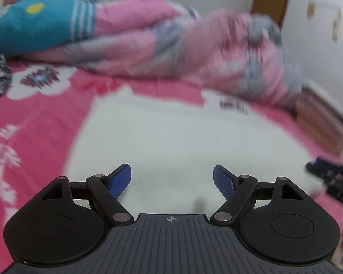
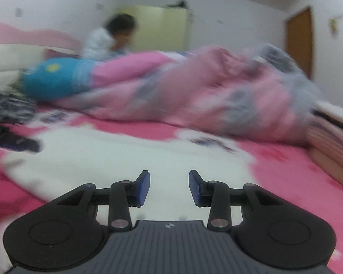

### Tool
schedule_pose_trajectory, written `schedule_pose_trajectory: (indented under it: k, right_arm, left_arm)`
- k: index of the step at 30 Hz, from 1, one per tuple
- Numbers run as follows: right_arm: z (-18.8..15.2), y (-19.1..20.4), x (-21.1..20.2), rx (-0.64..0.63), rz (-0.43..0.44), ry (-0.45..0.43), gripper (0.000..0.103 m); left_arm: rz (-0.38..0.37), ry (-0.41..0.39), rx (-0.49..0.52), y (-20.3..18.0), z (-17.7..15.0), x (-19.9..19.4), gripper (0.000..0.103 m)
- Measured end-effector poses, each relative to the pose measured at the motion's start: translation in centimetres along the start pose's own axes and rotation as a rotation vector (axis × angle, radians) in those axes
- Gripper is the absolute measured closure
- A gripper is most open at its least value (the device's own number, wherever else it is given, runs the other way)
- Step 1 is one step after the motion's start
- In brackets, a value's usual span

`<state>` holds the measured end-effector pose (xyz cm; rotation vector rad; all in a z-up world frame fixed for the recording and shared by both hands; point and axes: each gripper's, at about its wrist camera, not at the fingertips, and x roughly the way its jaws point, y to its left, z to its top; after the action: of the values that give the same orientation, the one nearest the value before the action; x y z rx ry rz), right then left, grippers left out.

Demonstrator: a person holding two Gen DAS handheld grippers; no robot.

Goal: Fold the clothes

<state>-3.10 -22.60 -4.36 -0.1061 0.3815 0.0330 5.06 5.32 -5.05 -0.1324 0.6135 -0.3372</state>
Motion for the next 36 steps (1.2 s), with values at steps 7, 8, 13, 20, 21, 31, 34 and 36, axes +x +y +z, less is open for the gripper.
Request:
schedule_pose_trajectory:
  k: [7, 8, 13, 20, 21, 31, 34, 36]
  right_arm:
    - [-2.5, -1.8, 2.3, -0.014, 0.020, 0.105, 0.063]
    - [-1.8, -1.9, 2.2, 0.004, 0.025, 0.090, 0.063]
    - [0.3, -3.4, 0.5, 0.027, -0.017, -0.044, 0.063]
    - [-3.8, -5.5, 5.2, 0.097, 0.005, 0.084, 0.060]
    - [-3.8, -5.6, 5.2, 0.099, 0.007, 0.082, 0.060]
    - [-3.8, -6.0, 4.8, 0.123, 0.020, 0.061, 0.060]
    - [-3.8, -6.1, 4.6, 0.130, 0.024, 0.054, 0.060]
    - [-3.8, -6.1, 4.6, 0.129, 0.024, 0.053, 0.060]
  left_arm:
    - [0.060, 0.041, 0.104, -1.3, -1.2, 1.2, 0.020]
    - [0.054, 0.042, 0.096, -1.1, -1.2, 1.2, 0.020]
    - [0.056, 0.034, 0.102, -1.4, -1.5, 1.2, 0.019]
    - [0.041, 0.030, 0.100, -1.3, -1.3, 1.4, 0.019]
    - [0.039, 0.031, 0.099, -1.2, -1.3, 1.3, 0.019]
    - [-0.004, -0.043, 0.041, -1.3, 0.8, -1.1, 0.019]
    - [-0.009, -0.060, 0.048, -1.5, 1.5, -0.7, 0.019]
    - [-0.005, -0.059, 0.045, -1.6, 1.8, 0.1, 0.019]
